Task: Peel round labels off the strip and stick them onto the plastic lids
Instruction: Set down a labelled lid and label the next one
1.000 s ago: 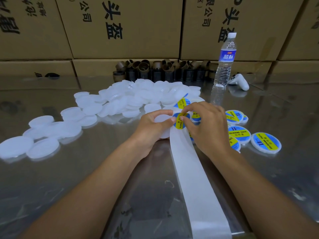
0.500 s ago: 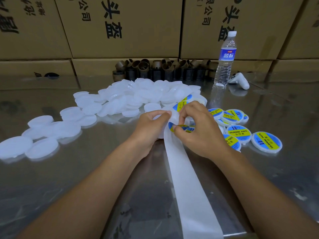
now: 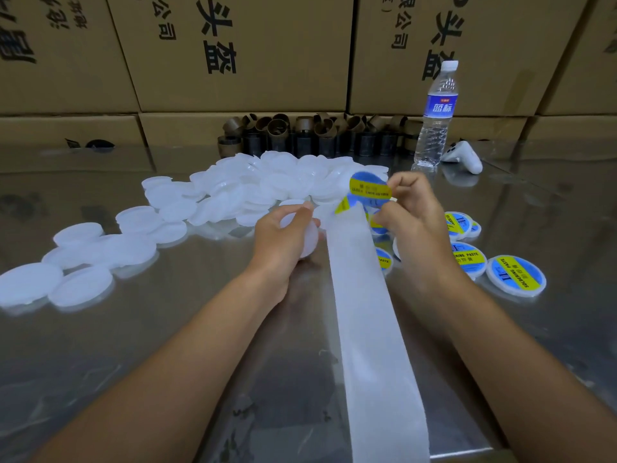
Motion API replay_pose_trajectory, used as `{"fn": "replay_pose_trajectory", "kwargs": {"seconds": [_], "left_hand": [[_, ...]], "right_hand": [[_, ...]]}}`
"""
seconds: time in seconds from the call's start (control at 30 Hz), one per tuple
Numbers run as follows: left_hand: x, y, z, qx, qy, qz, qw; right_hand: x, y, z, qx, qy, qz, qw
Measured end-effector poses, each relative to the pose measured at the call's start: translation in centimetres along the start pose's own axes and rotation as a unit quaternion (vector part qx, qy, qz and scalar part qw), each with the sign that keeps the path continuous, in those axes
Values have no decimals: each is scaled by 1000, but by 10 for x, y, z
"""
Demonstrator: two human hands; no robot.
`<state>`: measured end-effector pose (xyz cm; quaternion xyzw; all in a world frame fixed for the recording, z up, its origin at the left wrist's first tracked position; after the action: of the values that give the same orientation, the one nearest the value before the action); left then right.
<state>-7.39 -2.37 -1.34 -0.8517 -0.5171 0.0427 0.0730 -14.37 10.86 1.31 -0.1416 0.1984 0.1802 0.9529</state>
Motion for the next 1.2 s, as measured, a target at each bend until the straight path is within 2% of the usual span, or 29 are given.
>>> {"fn": "replay_pose_trajectory", "kwargs": {"seconds": [0.17,0.4,0.67,0.83,1.07,1.2], "left_hand": [[-3,4,-8,66,23,-41,997],[3,4,-14,167,75,83,980],[11,3,-17,141,135,184,963],[14,1,-16,92,128,236,959],[15,-2,-13,61,115,309,942],[15,-3,-11,63,122,332,933]], "right_hand": [[-1,3,-3,-7,-16,-1,1000],[-1,3,-3,-39,-25,18,999],[2,-1,2,22,31,37,999],[7,-5,4,74,95,77,990],[12,-6,-5,227,221,129,940],[12,-6,-9,265,230,148,925]]}}
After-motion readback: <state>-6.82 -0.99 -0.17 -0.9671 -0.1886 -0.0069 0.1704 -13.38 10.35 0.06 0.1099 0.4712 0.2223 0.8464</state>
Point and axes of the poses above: each hand's wrist, its own x-axis away from the middle knuckle, its own y-axis out of the back of the hand, z = x × y, the point moved 1 cm from there along -x, towards the middle knuckle, and after that the axes turned 12 degrees about -z, right-handed, at the moved point
